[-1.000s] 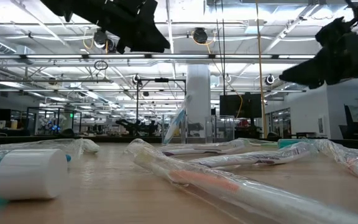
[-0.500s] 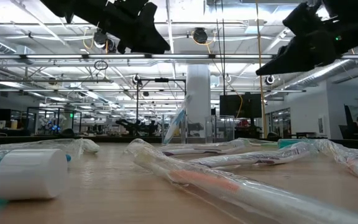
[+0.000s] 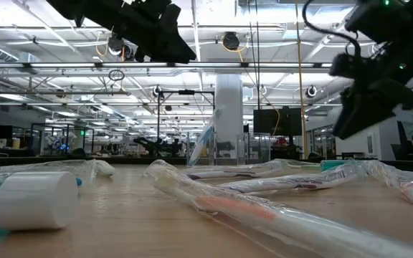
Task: Pick & Place toothbrushing station
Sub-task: Put the right mouthwash into the middle section of the transparent organizer
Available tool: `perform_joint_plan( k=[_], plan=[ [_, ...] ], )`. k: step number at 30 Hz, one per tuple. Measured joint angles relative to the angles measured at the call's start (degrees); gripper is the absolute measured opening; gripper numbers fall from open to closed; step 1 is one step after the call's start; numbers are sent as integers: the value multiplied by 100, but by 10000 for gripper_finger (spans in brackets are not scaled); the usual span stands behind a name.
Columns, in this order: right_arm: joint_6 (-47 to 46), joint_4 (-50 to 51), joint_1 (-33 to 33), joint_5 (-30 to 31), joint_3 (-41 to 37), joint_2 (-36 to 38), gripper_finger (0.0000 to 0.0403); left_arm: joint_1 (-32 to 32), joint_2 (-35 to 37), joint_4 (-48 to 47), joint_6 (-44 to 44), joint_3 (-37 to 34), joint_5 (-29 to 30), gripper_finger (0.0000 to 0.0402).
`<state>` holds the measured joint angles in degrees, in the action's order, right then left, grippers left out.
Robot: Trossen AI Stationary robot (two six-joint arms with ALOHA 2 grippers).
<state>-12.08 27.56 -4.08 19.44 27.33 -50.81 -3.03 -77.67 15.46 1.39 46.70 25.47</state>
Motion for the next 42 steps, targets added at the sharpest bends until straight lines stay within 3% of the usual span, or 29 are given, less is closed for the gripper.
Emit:
perform_joint_plan(
  k=[9,16,25,36,42],
  plan=[
    [-560,494,1,141,-294,2,227,0,0,-31,-17,0,-1,154],
    [-839,34,2,140,-868,2,227,0,0,-28,-15,0,-2,154],
    [-1021,-26,0,124,-966,7,225,0,0,-26,-13,0,-4,154],
    [-1285,-167,2,-187,-977,2,133,0,0,-26,-7,0,-4,154],
    [-951,-519,0,-194,-986,-2,98,0,0,-29,-2,0,-4,154]
  ],
)
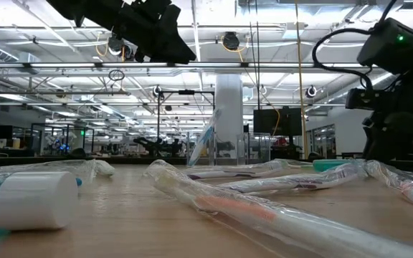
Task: Pick & Place toothbrushing station
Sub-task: Put the right mouthwash into the middle section of the transparent organizer
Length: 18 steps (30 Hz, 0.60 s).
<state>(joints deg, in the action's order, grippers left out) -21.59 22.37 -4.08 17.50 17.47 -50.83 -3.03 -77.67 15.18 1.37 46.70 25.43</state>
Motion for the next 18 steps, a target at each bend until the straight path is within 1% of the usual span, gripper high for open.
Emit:
perform_joint_plan(
  k=[6,8,14,16,18],
  plan=[
    [237,-299,-2,20,46,-2,97,0,0,-51,-2,0,0,154],
    [395,-578,-2,27,135,-2,97,0,0,-54,-32,0,-2,154],
    [1661,-1888,-4,52,593,0,97,9,0,-56,-362,-1,-2,154],
    [2008,-2146,-4,52,843,-33,97,17,0,-90,-369,0,2,154],
    [2289,-2116,-6,39,1208,-174,97,22,50,-184,-370,-3,3,154]
  ],
)
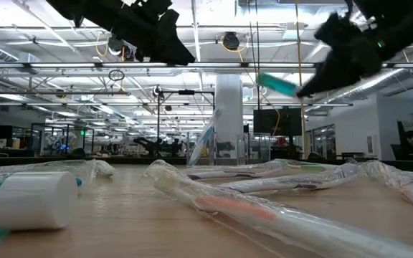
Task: Pick & Place toothbrushing station
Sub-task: Put the right mouthwash into the middle section of the transparent organizer
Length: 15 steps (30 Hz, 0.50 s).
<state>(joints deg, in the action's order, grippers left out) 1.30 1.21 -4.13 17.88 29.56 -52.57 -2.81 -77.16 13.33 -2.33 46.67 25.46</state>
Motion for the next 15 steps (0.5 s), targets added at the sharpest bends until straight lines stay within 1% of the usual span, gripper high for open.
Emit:
perform_joint_plan(
  k=[3,6,9,12,15],
  plan=[
    [368,352,-10,-12,652,-359,97,0,207,-216,5,-6,96,154],
    [794,845,-10,-10,1391,-888,97,0,558,-743,8,-6,183,154],
    [1235,1185,18,-6,2040,-1534,96,0,930,-1462,34,-6,201,154],
    [1787,1203,88,-19,2503,-2195,97,0,1220,-2012,280,-4,201,154],
    [2665,941,250,-15,2743,-2755,99,0,1439,-2459,563,-4,171,154]
  ],
)
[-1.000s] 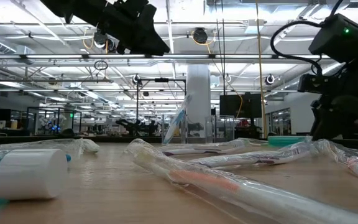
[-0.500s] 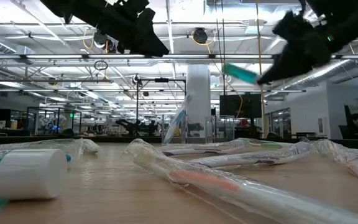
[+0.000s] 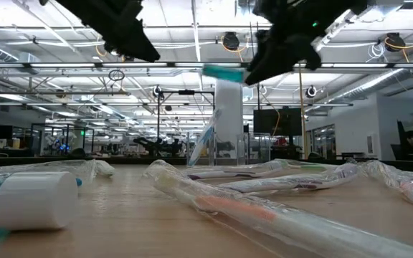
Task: Pick & Place toothbrushing station
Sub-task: Put the right mouthwash into the middle section of the transparent organizer
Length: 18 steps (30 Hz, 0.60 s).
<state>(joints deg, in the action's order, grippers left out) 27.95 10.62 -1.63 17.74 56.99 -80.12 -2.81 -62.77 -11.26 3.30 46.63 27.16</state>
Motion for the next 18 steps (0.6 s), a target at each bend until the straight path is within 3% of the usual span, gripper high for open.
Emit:
perform_joint_plan(
  k=[4,11,18],
  plan=[
    [1145,-509,424,52,70,-432,103,0,143,-406,40,4,-16,154],
    [3933,-640,1068,1333,81,-608,99,0,107,-692,-41,4,-18,154],
    [6374,-687,1187,1861,75,-814,100,0,33,-672,-58,4,-21,154]
  ],
)
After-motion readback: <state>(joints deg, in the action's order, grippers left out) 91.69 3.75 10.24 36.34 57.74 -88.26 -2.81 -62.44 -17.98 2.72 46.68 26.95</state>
